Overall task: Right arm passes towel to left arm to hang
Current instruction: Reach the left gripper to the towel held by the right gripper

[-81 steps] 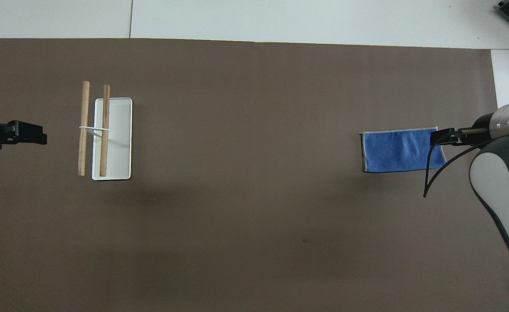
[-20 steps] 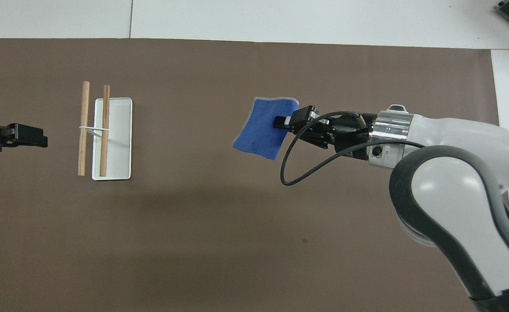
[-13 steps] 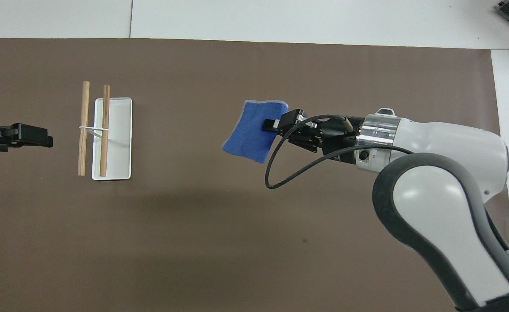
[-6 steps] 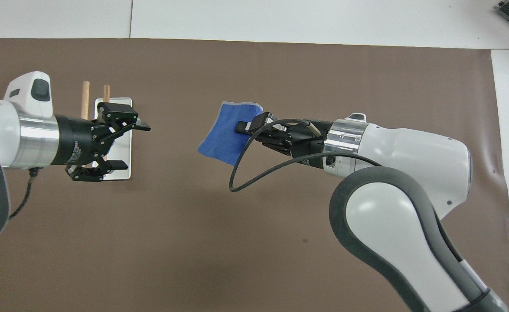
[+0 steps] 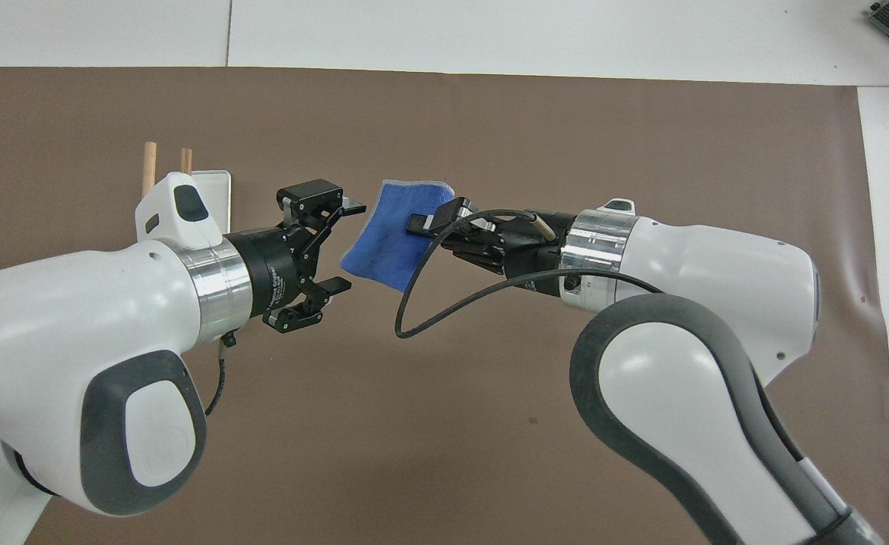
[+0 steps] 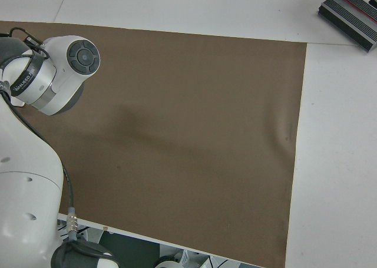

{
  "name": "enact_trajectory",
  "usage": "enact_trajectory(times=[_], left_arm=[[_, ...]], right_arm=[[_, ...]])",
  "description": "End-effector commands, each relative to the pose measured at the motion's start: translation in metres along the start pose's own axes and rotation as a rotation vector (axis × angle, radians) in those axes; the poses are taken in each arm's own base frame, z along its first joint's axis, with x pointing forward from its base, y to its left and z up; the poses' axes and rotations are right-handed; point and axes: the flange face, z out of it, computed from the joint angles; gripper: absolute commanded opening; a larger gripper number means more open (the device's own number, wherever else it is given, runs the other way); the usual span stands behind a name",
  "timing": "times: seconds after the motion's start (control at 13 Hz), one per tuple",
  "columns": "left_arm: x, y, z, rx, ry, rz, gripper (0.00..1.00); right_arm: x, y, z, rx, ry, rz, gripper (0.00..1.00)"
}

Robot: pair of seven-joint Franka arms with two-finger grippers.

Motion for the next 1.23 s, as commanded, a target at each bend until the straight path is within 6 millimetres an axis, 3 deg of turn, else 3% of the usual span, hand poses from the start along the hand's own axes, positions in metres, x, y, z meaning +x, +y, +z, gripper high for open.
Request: enact_trajectory(times=[0.0,0.23,0.62,0.85,1.0,1.15], left_arm=[[0.010,-0.005,0.001,-0.050,0.025,-0.050,1.00],[0.022,0.005,0.000,-0.148,0.036,-0.101,1.00],[0.019,0.008,0.000,-0.174,0.022,-0.121,0.94],[-0.001,-0.019,0.023,-0.094,0.009,-0.088,0.94],[-0.005,-0.023,0.030,-0.080,0.004,-0.080,0.93],[-0.006,-0.022,0.031,-0.084,0.003,-0.080,0.82]], right_arm=[[0.003,-0.005,0.002,-0.012,0.009,0.005,0.00],[0.003,-0.005,0.001,-0.015,0.011,0.002,0.00],[0.006,-0.004,-0.001,-0.014,0.014,0.005,0.00],[0.006,-0.004,-0.001,-0.014,0.014,0.005,0.00],[0.006,-0.004,-0.001,-0.014,0.014,0.005,0.00],[0.006,-0.004,-0.001,-0.014,0.014,0.005,0.00]])
